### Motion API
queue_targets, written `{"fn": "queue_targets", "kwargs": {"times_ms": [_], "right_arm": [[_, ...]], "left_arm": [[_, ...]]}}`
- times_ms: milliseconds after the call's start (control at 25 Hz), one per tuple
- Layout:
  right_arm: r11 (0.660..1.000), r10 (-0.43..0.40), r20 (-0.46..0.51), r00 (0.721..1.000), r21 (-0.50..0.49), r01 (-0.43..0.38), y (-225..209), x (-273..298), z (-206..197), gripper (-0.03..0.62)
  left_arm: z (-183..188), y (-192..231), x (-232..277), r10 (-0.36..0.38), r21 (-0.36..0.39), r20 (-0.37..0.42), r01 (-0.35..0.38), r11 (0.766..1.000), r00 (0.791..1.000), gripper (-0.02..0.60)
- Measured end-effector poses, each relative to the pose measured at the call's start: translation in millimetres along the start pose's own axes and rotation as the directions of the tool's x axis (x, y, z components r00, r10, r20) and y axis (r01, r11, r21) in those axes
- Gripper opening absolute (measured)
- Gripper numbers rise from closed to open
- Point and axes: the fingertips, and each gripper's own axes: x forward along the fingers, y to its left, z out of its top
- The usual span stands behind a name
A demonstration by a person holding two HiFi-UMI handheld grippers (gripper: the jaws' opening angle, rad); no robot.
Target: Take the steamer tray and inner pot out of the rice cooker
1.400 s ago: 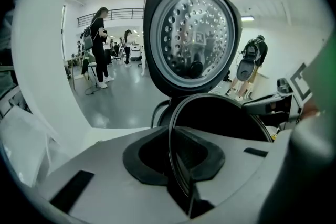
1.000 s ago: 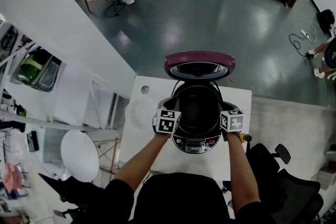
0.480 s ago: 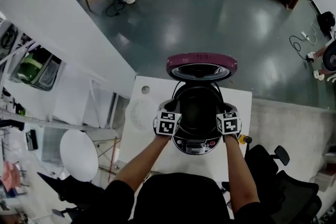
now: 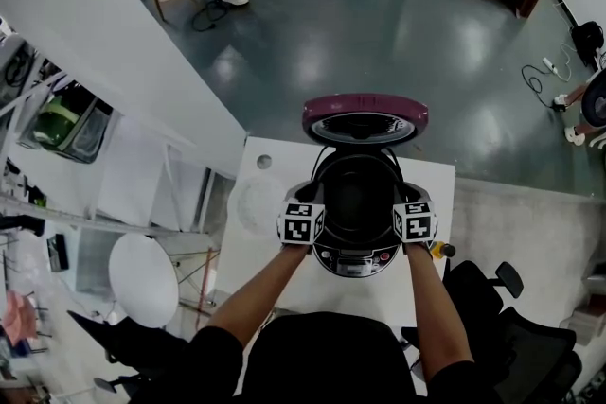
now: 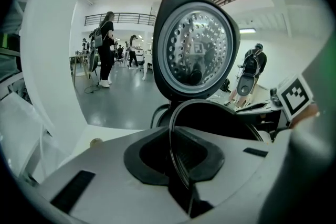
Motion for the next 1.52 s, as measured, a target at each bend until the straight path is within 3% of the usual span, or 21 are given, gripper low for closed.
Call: {"fn": "queue_targets", "kwargs": {"times_ms": [120,360,760,1200,1520], "right_arm": [[0.998,0.005,0.040,0.999,0.062,-0.007,-1.3,-10.4,9.3,0.029],[0.995,0.016,0.107,0.994,0.094,-0.026,-0.5,-32.8,24.3,0.027],[0.998,0.050,0.200,0.979,0.039,-0.059,8.8,-72.2,59.9,0.025],[0.991,0.125,0.347,0.930,-0.002,-0.132,21.9,-131.7,91.4,0.023],[0.990,0.138,0.400,0.906,-0.025,-0.139,57.0,-158.2,107.4,0.023]], "left_arm": [[10.9,-2.3,-7.8,-0.009,-0.015,0.036,0.010,1.000,0.999,0.026],[29.9,-9.1,-24.8,-0.020,-0.017,0.090,0.022,1.000,0.996,0.026],[54.5,-18.5,-69.0,0.008,-0.049,0.174,0.000,0.999,0.985,0.025],[79.1,-40.1,-134.1,0.062,-0.019,0.281,-0.059,0.998,0.958,0.025],[85.7,-26.1,-177.7,0.064,-0.004,0.334,-0.067,0.998,0.940,0.025]]}}
